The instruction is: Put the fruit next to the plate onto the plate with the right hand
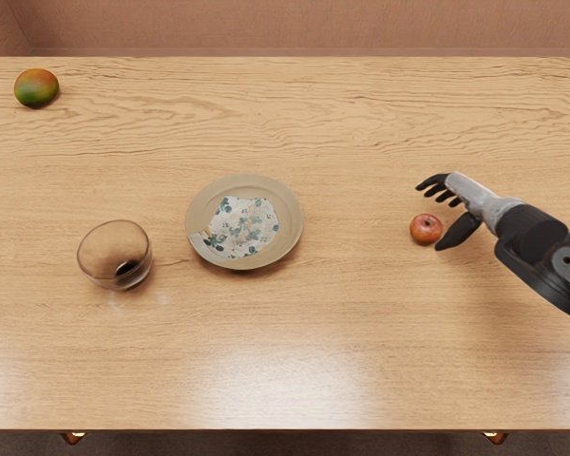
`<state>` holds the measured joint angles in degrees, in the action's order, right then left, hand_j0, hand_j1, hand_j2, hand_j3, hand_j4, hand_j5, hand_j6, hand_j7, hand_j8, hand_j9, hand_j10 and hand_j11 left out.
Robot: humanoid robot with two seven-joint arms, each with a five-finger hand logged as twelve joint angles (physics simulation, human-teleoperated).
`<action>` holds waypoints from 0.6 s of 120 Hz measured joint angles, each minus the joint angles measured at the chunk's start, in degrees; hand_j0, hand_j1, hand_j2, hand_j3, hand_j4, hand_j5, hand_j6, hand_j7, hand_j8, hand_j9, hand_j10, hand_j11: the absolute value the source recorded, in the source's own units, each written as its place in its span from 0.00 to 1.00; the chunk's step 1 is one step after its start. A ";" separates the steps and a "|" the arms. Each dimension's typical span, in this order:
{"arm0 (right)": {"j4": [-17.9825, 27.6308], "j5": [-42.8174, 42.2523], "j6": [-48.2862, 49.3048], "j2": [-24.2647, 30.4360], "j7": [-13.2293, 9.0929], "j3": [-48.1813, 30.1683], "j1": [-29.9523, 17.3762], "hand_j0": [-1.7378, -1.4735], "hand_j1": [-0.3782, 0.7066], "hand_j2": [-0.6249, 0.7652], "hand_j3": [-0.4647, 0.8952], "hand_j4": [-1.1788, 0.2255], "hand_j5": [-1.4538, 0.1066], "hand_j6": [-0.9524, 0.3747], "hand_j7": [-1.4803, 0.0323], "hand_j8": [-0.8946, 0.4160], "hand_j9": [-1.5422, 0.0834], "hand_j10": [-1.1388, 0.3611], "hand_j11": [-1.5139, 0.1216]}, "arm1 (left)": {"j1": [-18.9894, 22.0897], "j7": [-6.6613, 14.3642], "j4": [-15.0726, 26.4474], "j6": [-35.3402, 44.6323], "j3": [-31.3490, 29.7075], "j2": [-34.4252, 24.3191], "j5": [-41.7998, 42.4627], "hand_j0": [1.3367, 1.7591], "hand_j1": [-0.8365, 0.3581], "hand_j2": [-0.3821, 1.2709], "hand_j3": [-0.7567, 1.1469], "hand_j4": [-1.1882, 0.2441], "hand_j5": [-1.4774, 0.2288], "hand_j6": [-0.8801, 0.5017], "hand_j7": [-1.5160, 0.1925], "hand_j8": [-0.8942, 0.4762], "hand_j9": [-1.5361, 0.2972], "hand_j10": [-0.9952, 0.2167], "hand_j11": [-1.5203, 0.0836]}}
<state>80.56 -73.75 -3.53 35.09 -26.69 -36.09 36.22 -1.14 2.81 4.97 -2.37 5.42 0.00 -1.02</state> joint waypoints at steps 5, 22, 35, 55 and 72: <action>0.10 0.01 0.06 -0.04 -0.01 0.02 0.04 0.30 0.38 0.41 0.34 0.61 0.67 0.47 0.70 0.44 0.69 0.54 0.67 | 0.00 0.00 0.01 0.00 0.00 0.00 0.00 0.76 0.98 0.23 0.40 0.82 0.86 0.63 0.88 0.64 0.83 0.81 0.94; 0.37 0.05 0.22 -1.12 -0.11 0.10 0.17 0.30 0.40 0.40 0.34 0.60 0.65 0.46 0.69 0.42 0.68 0.53 0.66 | 0.00 0.00 0.01 0.00 -0.01 0.00 -0.01 0.76 0.98 0.23 0.40 0.82 0.86 0.63 0.88 0.64 0.83 0.81 0.94; 0.44 0.08 0.88 -2.06 -0.21 0.11 0.37 0.30 0.42 0.40 0.34 0.58 0.63 0.44 0.67 0.40 0.66 0.52 0.64 | 0.00 0.00 0.01 0.00 -0.01 0.00 0.00 0.76 0.98 0.23 0.40 0.82 0.86 0.63 0.88 0.64 0.83 0.81 0.94; 0.47 0.16 2.48 -2.47 -0.45 0.07 0.69 0.30 0.49 0.39 0.34 0.54 0.58 0.40 0.62 0.36 0.61 0.48 0.59 | 0.00 0.00 0.00 0.00 -0.01 0.00 0.01 0.76 0.98 0.23 0.40 0.82 0.86 0.63 0.88 0.64 0.83 0.81 0.94; 0.47 0.19 2.81 -2.38 -0.53 0.06 0.63 0.30 0.52 0.39 0.34 0.52 0.56 0.38 0.59 0.34 0.59 0.46 0.57 | 0.00 0.00 -0.01 0.00 0.01 0.00 0.02 0.76 0.98 0.23 0.40 0.82 0.86 0.63 0.88 0.64 0.83 0.81 0.94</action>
<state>81.03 -73.55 -0.73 32.71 -27.22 -36.03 36.86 -1.14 2.81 4.96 -2.37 5.42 0.00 -1.00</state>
